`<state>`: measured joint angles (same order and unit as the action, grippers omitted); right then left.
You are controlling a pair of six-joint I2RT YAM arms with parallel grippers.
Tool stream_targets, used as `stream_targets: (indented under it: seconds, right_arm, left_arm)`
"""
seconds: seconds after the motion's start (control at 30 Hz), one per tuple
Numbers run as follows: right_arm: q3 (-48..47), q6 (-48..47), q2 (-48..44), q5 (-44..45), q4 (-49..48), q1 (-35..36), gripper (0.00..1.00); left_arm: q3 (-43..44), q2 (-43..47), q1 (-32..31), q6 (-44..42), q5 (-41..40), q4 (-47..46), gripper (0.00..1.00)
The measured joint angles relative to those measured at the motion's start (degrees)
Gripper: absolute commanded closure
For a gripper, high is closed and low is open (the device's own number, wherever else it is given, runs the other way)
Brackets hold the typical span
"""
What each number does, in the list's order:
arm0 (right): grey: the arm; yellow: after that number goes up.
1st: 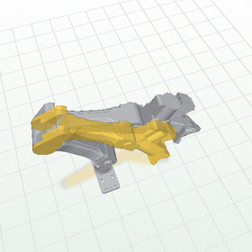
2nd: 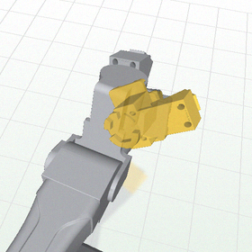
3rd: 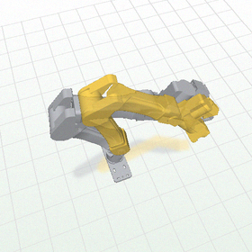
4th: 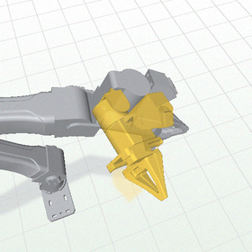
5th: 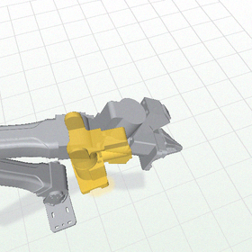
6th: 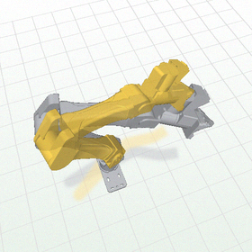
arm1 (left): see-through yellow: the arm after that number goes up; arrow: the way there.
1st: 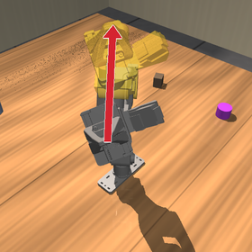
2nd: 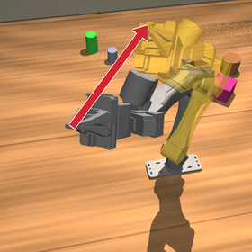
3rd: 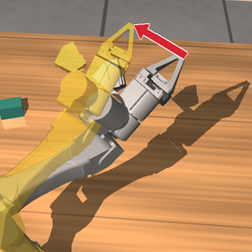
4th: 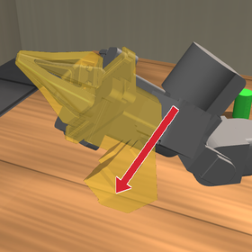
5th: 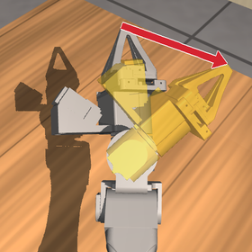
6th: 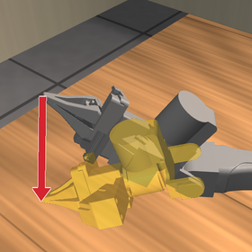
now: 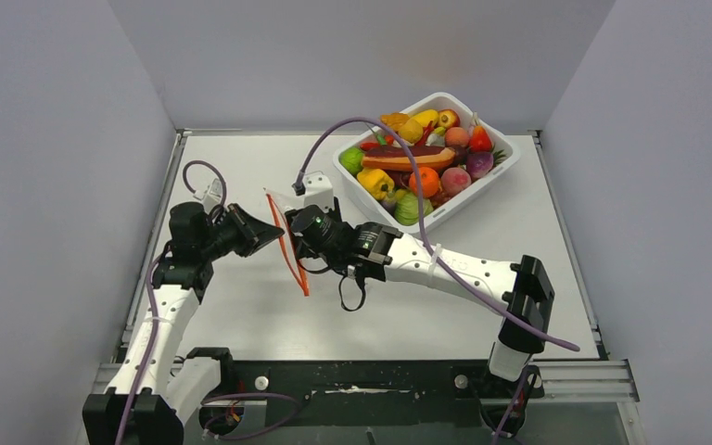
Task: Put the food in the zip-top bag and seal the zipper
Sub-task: Open the zipper of the food storage bag.
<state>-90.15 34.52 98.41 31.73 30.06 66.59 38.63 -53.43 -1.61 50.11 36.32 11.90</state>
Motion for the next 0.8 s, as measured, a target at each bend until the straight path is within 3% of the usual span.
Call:
stream_targets:
  seconds: [0.27, 0.43, 0.67, 0.8]
  right_arm:
    - [-2.3, 0.7, 0.8, -4.5, -1.0, 0.0, 0.4]
    - [-3.8, 1.0, 1.8, -5.3, -1.5, 0.0, 0.42]
    - [-4.3, 1.1, 4.1, -2.6, 0.8, 0.0, 0.63]
    - [-5.3, 0.9, 4.6, 2.0, 3.9, 0.0, 0.82]
  left_arm:
    - [1.2, 0.6, -1.2, -0.9, -0.8, 3.2, 1.0]
    - [3.5, 0.6, -1.8, -2.1, -1.8, 5.3, 1.0]
    - [4.3, 0.9, -2.4, -2.8, -2.3, 7.1, 1.0]
    - [5.9, 0.9, -2.5, -4.6, -3.6, 10.4, 1.0]
